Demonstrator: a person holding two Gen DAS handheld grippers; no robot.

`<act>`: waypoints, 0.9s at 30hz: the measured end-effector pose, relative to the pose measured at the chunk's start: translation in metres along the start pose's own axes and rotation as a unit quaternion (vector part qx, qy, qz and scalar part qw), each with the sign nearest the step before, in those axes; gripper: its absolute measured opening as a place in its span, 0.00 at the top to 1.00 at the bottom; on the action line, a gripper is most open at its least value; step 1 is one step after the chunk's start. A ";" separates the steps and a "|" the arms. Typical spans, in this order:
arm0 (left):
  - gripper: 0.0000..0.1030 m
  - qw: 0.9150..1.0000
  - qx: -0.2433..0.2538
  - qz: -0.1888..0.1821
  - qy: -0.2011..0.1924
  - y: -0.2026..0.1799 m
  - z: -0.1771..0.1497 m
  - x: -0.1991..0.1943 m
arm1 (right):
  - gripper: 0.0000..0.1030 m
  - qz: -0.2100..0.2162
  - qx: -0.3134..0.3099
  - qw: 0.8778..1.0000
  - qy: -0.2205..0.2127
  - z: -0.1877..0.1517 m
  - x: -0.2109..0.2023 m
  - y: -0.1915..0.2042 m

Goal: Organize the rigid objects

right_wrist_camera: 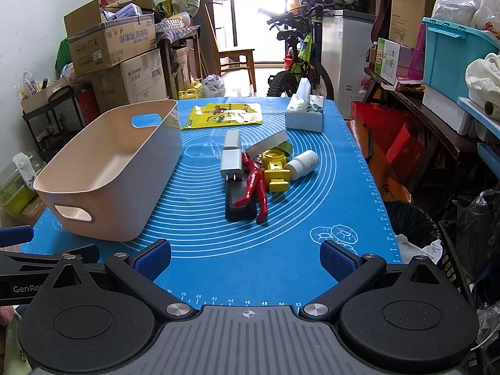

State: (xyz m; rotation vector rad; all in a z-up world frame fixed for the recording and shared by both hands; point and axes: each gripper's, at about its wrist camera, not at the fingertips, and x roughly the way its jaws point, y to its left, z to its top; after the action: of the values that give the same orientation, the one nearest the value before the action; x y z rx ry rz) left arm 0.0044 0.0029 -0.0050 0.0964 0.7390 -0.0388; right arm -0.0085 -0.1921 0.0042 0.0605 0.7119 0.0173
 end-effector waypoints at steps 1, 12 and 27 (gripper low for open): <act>0.00 1.000 0.000 0.000 0.000 0.000 0.000 0.000 | 0.02 0.000 0.000 1.000 0.000 0.000 0.000 0.000; 0.00 1.000 0.000 0.000 0.000 0.000 0.000 0.000 | 0.02 0.000 0.000 1.000 0.000 0.000 0.000 0.000; 0.00 1.000 0.002 0.007 -0.001 0.001 0.000 0.002 | 0.02 -0.005 -0.008 1.000 -0.001 0.000 0.000 0.004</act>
State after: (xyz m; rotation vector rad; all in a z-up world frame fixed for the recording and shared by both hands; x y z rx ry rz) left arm 0.0053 0.0044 -0.0063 0.1059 0.7365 -0.0274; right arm -0.0083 -0.1883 0.0042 0.0417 0.7102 0.0132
